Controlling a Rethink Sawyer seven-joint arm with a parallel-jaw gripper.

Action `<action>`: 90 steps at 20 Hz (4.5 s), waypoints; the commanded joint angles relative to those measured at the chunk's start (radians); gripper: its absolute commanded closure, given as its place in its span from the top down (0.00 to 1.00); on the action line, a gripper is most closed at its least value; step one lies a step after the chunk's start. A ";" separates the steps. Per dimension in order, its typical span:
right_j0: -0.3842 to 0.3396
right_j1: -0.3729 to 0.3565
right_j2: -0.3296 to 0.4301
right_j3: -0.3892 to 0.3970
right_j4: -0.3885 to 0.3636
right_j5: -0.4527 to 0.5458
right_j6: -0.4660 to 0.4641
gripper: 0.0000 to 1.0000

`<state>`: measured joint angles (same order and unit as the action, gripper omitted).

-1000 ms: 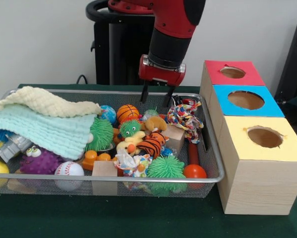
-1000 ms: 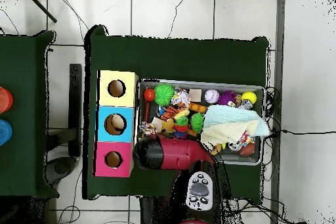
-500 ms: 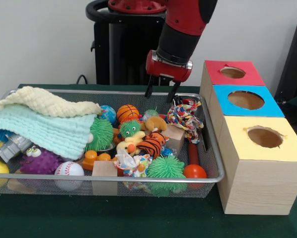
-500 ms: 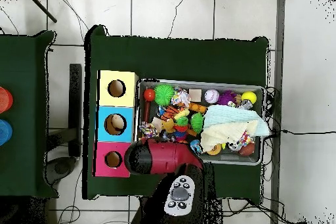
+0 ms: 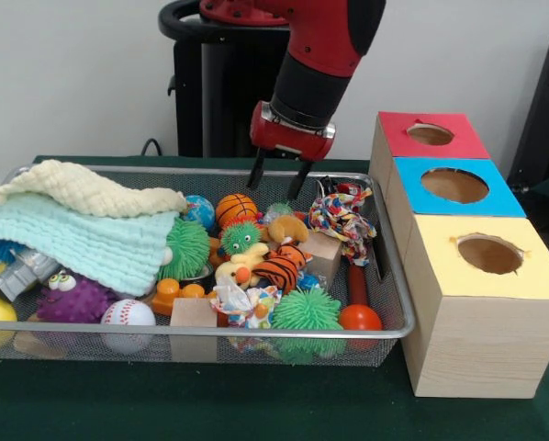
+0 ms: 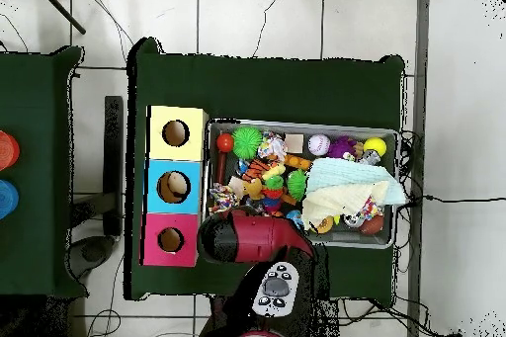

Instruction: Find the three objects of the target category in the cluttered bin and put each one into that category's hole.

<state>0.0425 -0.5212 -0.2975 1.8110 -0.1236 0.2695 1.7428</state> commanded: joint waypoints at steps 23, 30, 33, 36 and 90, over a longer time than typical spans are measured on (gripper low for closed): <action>-0.046 0.052 0.055 -0.122 0.023 -0.062 0.134 1.00; -0.030 0.053 0.033 -0.125 0.015 -0.071 0.135 1.00; -0.035 0.048 0.043 -0.117 0.012 -0.075 0.132 1.00; -0.036 0.044 0.044 -0.109 0.011 -0.076 0.133 1.00; -0.142 -0.012 0.177 -0.005 -0.002 0.086 0.091 1.00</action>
<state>-0.0975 -0.5177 -0.1734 1.7783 -0.1239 0.2442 1.7428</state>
